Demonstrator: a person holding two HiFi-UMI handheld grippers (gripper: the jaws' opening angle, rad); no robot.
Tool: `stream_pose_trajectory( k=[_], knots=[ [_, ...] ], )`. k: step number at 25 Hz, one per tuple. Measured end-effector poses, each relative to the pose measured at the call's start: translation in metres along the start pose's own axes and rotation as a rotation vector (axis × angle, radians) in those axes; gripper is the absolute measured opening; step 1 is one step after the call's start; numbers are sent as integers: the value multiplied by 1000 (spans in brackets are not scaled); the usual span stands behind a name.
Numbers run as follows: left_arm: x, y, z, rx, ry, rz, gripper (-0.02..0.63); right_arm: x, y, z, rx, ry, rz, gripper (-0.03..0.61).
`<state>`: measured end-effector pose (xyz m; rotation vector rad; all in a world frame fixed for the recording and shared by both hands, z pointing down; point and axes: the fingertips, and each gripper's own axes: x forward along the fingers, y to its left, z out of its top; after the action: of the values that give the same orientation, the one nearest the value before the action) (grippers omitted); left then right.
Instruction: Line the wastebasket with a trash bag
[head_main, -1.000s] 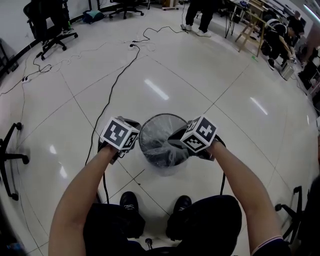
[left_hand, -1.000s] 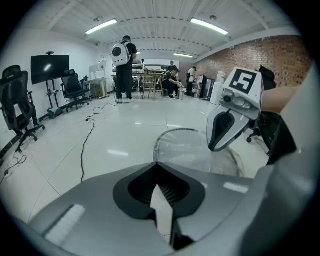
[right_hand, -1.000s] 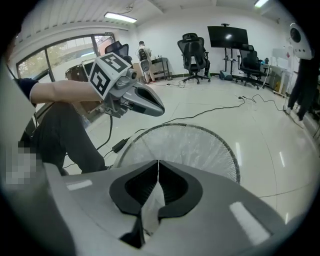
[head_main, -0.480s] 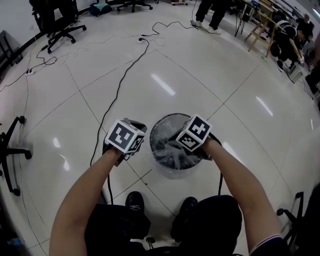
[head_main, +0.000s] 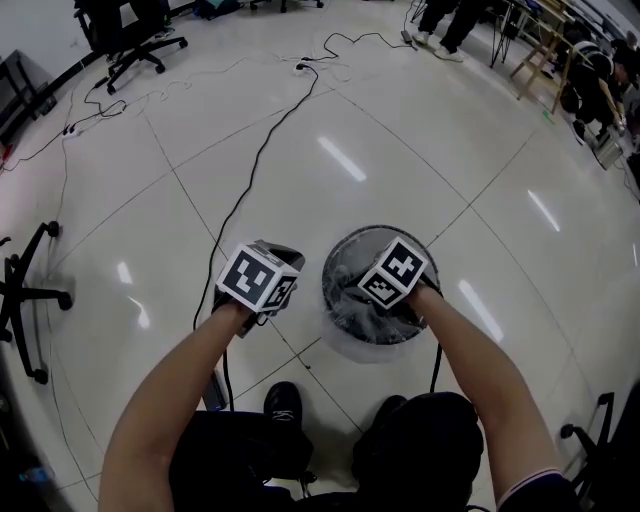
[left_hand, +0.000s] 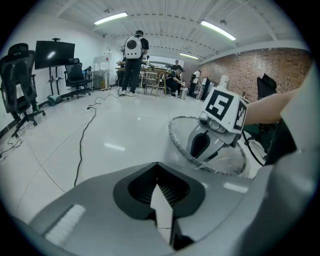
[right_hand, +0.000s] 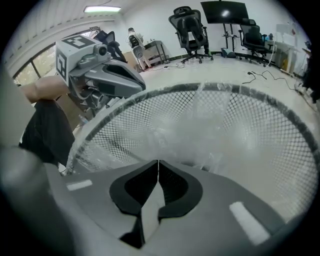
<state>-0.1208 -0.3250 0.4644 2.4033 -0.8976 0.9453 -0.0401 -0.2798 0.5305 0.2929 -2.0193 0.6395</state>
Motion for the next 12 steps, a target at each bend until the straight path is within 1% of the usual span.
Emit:
stream_pose_trajectory(
  k=[12],
  knots=[
    [7, -12, -4, -5, 17, -20, 12, 28, -8, -1, 34, -36, 28, 9]
  ],
)
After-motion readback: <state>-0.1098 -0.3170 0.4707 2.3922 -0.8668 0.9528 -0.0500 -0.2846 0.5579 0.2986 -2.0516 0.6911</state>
